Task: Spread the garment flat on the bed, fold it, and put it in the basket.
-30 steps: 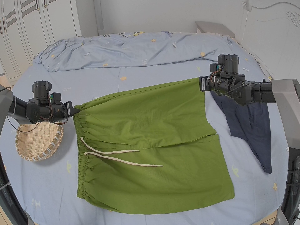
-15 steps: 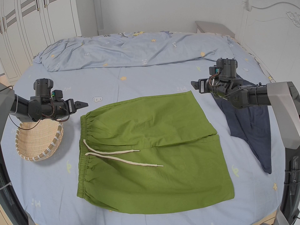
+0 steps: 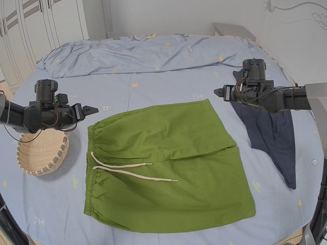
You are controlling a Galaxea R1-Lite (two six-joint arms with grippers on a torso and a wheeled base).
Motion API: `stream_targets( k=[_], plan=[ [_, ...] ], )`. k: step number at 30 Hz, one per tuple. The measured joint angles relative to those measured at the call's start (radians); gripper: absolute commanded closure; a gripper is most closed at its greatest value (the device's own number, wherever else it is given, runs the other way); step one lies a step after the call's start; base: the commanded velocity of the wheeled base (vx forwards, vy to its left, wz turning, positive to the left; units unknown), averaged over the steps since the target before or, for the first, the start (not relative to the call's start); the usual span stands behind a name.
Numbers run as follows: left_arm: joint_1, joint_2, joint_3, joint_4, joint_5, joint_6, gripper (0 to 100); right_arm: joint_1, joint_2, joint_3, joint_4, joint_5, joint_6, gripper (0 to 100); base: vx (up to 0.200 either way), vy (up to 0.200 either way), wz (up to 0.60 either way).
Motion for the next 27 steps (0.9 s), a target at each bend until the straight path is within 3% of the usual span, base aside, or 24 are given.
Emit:
stream_targets(
  k=[5,9,18,21,27],
  plan=[
    [-0.018,-0.125,0.177,0.013,-0.013,-0.048,0,-0.002,-0.153,0.193,0.101,0.043,0.113,0,0.0,0.0,0.0],
    [-0.024,-0.211,0.347,0.02,-0.073,-0.086,0,-0.014,-0.275,0.378,0.141,0.112,0.17,0,0.0,0.0,0.0],
    [0.008,-0.399,0.708,0.03,-0.357,-0.185,0,-0.047,-0.525,0.786,0.192,0.329,0.274,0,0.0,0.0,0.0],
    [0.021,-0.436,0.797,0.034,-0.395,-0.164,0,-0.054,-0.583,0.854,0.199,0.376,0.29,0,0.0,0.0,0.0],
    [0.053,-0.41,0.891,0.037,-0.412,-0.013,0,-0.059,-0.646,0.91,0.205,0.404,0.3,0,0.0,0.0,0.0]
  ],
)
